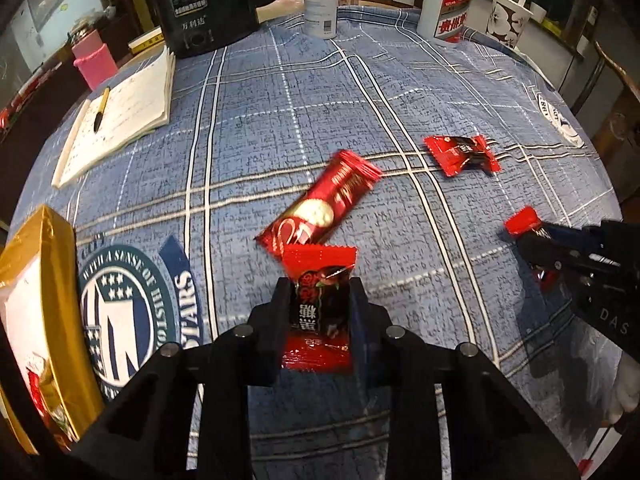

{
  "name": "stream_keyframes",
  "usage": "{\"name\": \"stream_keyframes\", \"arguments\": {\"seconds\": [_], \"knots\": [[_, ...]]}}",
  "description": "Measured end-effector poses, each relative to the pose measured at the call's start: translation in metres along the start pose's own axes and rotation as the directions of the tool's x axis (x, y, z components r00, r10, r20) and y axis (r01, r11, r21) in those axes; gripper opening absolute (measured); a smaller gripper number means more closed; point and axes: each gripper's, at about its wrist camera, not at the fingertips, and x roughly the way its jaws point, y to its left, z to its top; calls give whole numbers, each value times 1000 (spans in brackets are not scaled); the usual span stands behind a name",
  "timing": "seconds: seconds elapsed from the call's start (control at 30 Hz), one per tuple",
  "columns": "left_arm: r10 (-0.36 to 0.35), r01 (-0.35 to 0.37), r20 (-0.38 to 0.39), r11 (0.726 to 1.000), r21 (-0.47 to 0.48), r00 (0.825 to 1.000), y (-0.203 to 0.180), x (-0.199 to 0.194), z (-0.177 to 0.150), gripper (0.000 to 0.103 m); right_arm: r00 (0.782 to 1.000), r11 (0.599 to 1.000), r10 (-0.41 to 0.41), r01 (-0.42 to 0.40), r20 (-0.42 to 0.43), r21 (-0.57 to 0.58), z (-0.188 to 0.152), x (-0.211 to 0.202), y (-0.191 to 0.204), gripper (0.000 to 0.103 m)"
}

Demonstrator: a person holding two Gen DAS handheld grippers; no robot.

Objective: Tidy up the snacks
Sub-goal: 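Grasp a red chocolate candy with right gripper while left grasps another candy, then carry both candies over the white tray and open both grippers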

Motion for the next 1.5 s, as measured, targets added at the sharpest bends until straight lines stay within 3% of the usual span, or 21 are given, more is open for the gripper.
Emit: {"name": "stream_keyframes", "arguments": {"seconds": [0.2,0.5,0.73,0.93,1.17,1.5], "knots": [[-48,49,16,994,-97,999,10,-16,-15,29,999,999,32,-33,16,27,-19,-21,-10,18],[-86,99,87,983,-157,993,5,-58,-39,29,994,990,104,-107,45,90,-50,-52,-28,18],[-106,123,93,973,-196,990,5,-65,-48,29,986,982,158,-161,45,98,-64,-61,-22,18],[-122,155,129,947,-282,984,9,-91,-62,30,971,967,227,-233,75,97,-70,-79,-10,18],[-58,89,103,941,-326,993,19,-109,-83,30,955,952,289,-294,73,79,-72,-85,16,18],[60,-24,67,897,-441,996,71,-134,-120,30,937,936,350,-349,9,-47,-74,-73,94,18]]}}
